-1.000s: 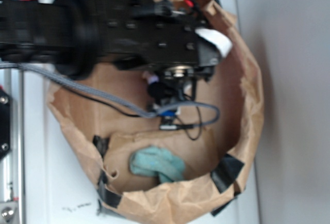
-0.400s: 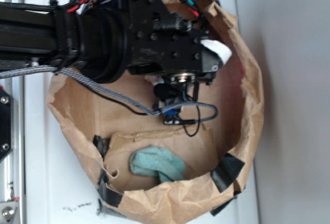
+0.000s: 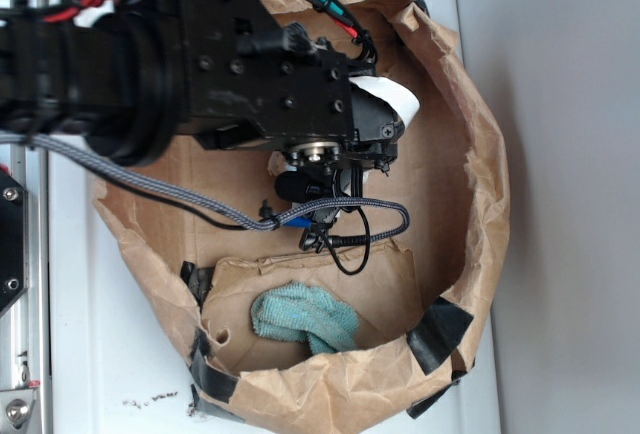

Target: Grab the white paper.

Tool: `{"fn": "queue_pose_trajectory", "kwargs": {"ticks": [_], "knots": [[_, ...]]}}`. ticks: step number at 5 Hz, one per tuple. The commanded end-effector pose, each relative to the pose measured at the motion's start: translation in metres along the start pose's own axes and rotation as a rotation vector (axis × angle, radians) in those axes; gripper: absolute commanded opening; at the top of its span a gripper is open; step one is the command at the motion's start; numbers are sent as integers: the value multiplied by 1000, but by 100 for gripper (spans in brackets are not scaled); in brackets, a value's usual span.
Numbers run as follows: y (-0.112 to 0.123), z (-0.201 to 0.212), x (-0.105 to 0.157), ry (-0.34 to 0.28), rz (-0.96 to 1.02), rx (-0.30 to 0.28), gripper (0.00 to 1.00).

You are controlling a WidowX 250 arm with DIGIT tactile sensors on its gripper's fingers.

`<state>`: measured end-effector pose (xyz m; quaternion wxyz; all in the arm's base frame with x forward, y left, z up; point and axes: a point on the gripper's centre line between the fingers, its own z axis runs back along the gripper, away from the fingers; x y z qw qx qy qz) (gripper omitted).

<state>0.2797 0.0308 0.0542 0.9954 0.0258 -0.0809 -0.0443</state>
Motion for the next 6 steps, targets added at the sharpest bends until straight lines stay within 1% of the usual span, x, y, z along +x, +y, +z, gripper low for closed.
{"fn": "queue_pose_trajectory", "kwargs": {"ticks": [1, 2, 3, 4, 6], "knots": [[17, 88, -8, -218, 48, -175, 0], [19, 112, -21, -261, 18, -248, 0], [21, 120, -29, -273, 20, -265, 0], [17, 106, -25, -223, 14, -237, 100], [16, 58, -12, -155, -3, -159, 100]]}}
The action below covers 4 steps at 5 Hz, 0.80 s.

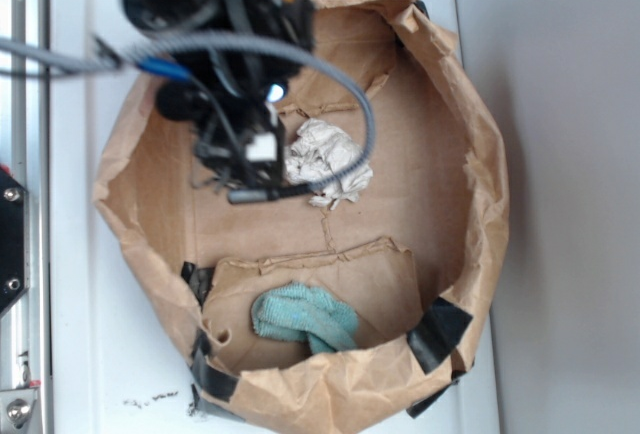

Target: Grab the white paper.

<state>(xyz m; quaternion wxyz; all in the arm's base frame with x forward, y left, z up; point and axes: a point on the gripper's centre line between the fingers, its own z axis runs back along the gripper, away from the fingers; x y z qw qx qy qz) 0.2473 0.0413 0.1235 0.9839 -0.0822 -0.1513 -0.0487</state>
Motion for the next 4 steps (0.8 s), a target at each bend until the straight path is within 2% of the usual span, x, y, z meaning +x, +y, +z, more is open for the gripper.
{"fn": "queue_pose_trajectory", "kwargs": {"ticks": [1, 4], "knots": [[11, -40, 10, 28, -28, 42, 100], [14, -114, 4, 157, -75, 79, 100]]}}
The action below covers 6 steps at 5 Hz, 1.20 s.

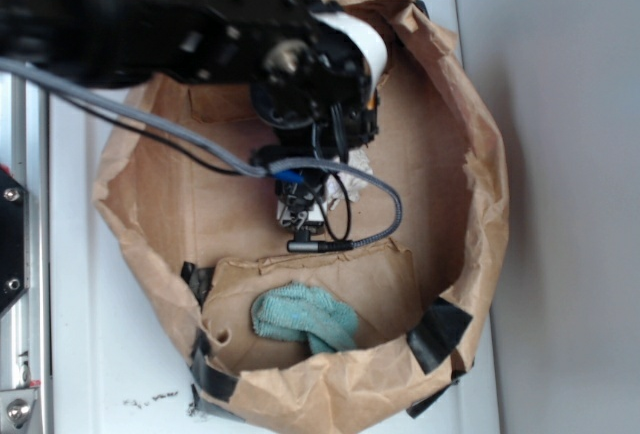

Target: Grab the white paper.

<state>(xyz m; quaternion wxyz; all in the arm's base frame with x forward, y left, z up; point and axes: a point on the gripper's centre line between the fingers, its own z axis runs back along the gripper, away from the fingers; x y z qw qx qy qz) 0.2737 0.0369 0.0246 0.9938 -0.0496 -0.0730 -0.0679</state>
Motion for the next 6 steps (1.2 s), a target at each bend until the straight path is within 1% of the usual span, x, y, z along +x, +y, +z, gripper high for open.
{"fn": "queue_pose_trajectory", "kwargs": {"ticks": [1, 2, 3, 4, 5, 6], "knots": [[1, -12, 11, -5, -24, 27, 0], [-1, -9, 11, -20, -20, 25, 0], [-1, 3, 12, -54, -16, 20, 0], [-4, 40, 9, -135, -17, -36, 0], [-17, 95, -28, -181, 14, -70, 0], [-13, 126, -31, -170, 78, -85, 0]]}}
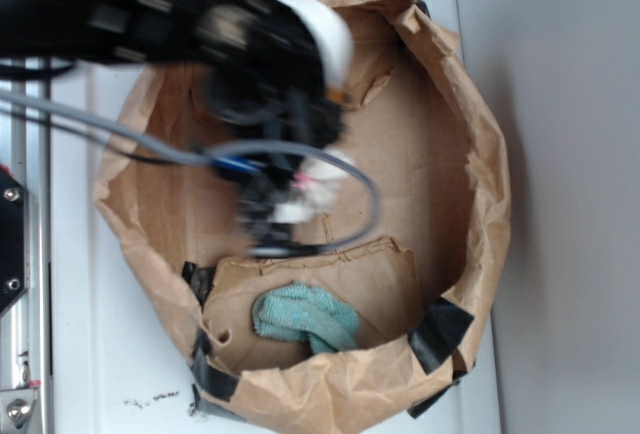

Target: Grab the white paper.

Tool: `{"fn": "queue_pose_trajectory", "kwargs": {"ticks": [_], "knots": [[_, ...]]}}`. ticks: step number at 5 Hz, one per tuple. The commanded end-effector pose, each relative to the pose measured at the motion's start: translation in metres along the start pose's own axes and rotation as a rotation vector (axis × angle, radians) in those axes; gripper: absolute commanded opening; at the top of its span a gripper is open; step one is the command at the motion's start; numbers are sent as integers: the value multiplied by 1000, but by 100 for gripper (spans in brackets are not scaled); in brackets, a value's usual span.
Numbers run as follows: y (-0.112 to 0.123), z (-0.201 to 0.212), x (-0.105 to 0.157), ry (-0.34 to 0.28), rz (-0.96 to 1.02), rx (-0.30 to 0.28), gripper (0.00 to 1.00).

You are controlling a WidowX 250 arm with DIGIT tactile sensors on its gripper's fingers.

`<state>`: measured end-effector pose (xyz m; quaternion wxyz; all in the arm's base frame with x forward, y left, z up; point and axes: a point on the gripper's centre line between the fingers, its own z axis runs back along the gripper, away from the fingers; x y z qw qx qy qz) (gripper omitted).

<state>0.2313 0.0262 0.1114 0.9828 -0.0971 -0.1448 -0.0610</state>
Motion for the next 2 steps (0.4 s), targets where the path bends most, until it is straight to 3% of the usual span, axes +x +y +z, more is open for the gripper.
{"fn": "queue_pose_trajectory", "kwargs": {"ticks": [1, 2], "knots": [[10, 44, 7, -57, 67, -8, 0], [13, 42, 13, -45, 33, -1, 0]]}}
